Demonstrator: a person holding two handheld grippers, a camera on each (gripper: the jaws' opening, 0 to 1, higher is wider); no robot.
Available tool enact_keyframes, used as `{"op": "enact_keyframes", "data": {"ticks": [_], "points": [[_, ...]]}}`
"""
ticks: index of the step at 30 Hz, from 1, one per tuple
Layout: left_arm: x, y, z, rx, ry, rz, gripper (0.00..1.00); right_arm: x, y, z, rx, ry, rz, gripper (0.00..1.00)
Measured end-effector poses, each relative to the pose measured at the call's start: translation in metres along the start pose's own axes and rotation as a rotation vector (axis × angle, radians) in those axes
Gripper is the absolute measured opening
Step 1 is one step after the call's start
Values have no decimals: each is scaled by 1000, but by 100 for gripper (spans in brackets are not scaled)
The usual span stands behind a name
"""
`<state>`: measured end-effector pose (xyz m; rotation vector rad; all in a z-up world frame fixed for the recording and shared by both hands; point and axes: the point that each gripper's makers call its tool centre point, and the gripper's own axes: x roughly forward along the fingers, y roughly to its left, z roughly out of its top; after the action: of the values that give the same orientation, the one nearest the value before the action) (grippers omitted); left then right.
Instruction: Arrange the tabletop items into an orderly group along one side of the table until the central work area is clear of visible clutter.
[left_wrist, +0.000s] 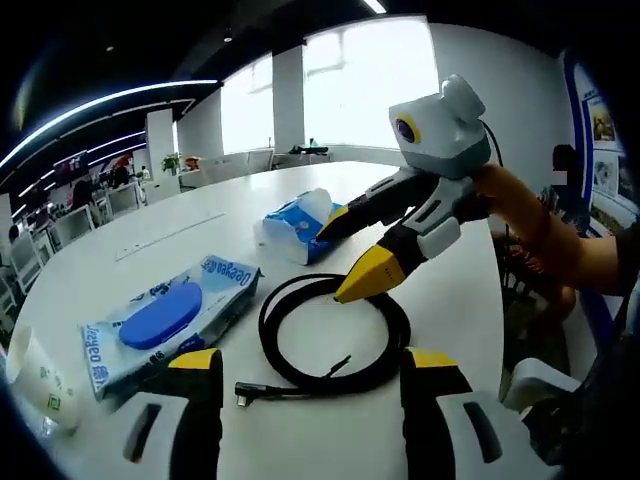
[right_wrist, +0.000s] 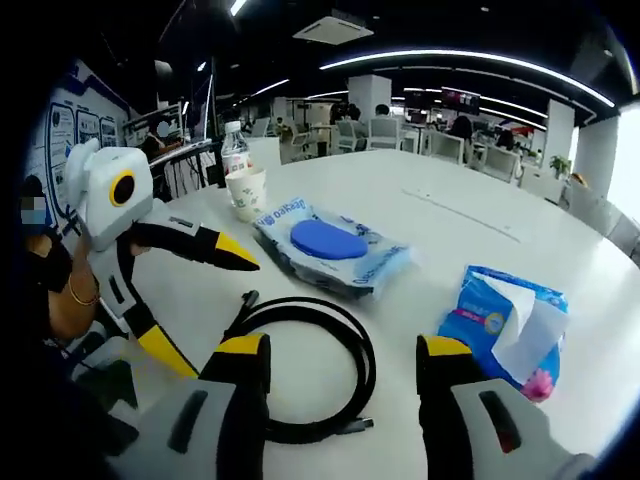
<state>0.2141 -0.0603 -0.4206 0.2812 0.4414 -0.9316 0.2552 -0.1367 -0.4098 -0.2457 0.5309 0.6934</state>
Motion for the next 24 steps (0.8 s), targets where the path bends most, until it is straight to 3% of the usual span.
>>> {"op": "enact_keyframes", "data": {"ticks": [14,19,22,24], "points": [[18,-4,21,26,-15,-12,69,-30,-46,-12,39,-29,-102,55],[28,2,41,-46,-78,0,60,-44,-73,-21,44,-23,-186,54],[33,5,46,-67,-81,3,60,-50,-87,-28,46,-14,-227,52],[39,7,47,-24,-59,30,60,-54,-96,-34,67,-5,-244,52]]}}
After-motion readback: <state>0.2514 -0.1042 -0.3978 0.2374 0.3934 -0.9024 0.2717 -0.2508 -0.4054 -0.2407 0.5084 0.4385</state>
